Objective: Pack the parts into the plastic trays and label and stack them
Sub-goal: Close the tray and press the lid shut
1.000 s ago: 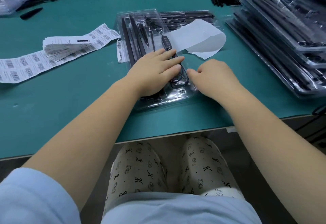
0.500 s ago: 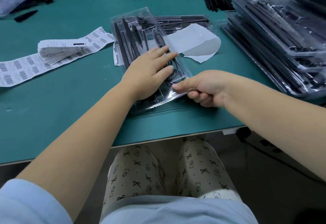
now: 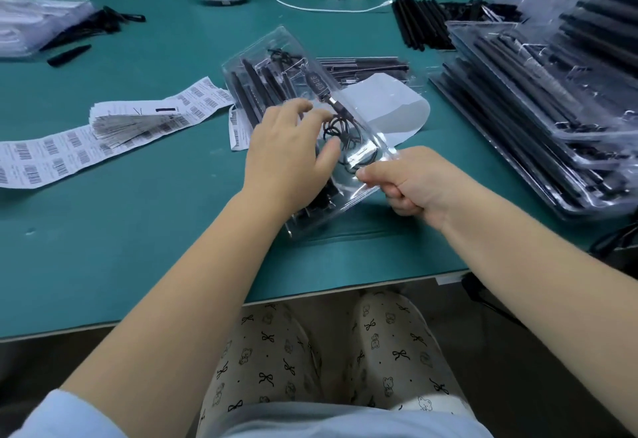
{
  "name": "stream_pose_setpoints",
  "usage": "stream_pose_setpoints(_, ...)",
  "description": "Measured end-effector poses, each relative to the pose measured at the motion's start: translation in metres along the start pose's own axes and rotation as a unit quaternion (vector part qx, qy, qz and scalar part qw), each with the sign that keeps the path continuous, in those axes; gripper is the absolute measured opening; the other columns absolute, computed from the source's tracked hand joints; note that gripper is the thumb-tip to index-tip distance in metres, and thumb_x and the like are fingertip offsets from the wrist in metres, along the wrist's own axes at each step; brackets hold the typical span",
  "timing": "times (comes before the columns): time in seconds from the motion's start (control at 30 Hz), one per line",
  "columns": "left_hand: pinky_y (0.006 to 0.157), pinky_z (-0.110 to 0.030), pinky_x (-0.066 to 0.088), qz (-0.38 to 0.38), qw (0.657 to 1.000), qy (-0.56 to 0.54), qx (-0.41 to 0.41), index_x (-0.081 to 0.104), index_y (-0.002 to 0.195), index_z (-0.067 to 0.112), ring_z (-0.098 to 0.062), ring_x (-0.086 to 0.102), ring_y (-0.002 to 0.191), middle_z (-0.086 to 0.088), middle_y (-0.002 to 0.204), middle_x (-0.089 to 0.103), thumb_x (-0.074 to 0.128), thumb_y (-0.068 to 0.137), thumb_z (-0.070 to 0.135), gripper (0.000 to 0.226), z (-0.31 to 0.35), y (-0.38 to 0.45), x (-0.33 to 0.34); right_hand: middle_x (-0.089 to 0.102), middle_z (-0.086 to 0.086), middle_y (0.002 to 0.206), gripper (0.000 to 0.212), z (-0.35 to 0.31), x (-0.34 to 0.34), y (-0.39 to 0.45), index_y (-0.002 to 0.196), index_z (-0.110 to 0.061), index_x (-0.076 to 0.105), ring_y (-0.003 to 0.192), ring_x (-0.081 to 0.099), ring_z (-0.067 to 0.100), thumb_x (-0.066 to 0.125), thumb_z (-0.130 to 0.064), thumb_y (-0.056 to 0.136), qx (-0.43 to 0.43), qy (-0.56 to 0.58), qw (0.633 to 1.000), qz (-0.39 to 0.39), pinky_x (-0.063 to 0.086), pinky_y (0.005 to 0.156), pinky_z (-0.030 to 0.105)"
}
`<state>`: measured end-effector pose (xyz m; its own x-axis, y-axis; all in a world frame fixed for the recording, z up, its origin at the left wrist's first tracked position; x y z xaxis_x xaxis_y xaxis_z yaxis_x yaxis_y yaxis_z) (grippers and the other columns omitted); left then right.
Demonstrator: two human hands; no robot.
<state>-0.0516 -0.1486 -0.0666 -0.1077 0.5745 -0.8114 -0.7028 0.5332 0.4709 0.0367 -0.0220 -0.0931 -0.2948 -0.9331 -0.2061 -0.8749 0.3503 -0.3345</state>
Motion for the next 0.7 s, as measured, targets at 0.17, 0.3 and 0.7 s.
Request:
stream_pose_setpoints(0.17,0.095,-0.035,0.041,-0.037,0.976,-0.164,-0.136,0.05,0.133,0.019,-0.021,0.051,0.116,-0.002,0.129,0.054,0.044,0.094,0.044,0.047,-0.003,0.01,-0.016,0.036,-0.003,0.033,0.024,-0.051,-0.023,-0.019,0.063,-0.001,0.057,0.03,0.029,0.011,0.071,-0.016,0.076,-0.083,-0.218,0.969,0.077,0.024,0.036,0.014)
stream_pose_setpoints(0.3,0.089,-0.047,0.05,-0.024,0.869,-0.392,-0.3,0.042,0.134,0.018,-0.026,0.057,0.112,-0.005,0.125,0.056,0.051,0.07,0.065,0.08,0.006,0.021,-0.034,0.055,0.013,0.059,0.024,-0.101,-0.004,-0.059,0.062,-0.006,0.059,0.059,0.048,0.028,0.065,-0.025,0.075,-0.234,-0.466,0.839,0.156,0.033,0.049,0.025)
stream_pose_setpoints(0.7,0.05,-0.023,0.045,-0.001,0.717,-0.673,-0.179,0.05,0.091,-0.003,-0.02,0.053,0.053,-0.013,0.07,0.052,0.05,0.067,-0.009,0.025,0.0,0.022,-0.039,0.019,-0.008,0.049,0.055,-0.098,0.059,-0.08,0.069,-0.018,0.031,0.043,0.021,0.017,0.073,-0.052,0.064,-0.37,-0.58,0.698,0.2,0.006,0.051,0.013)
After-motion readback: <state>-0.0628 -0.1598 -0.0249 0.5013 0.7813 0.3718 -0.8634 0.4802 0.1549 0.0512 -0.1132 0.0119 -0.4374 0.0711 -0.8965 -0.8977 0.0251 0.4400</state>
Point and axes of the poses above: each hand's wrist, its own y-axis towards the middle knuckle, its own x-axis out of the palm, z = x × y, the point moved 6 cm from there along y, towards the middle knuckle
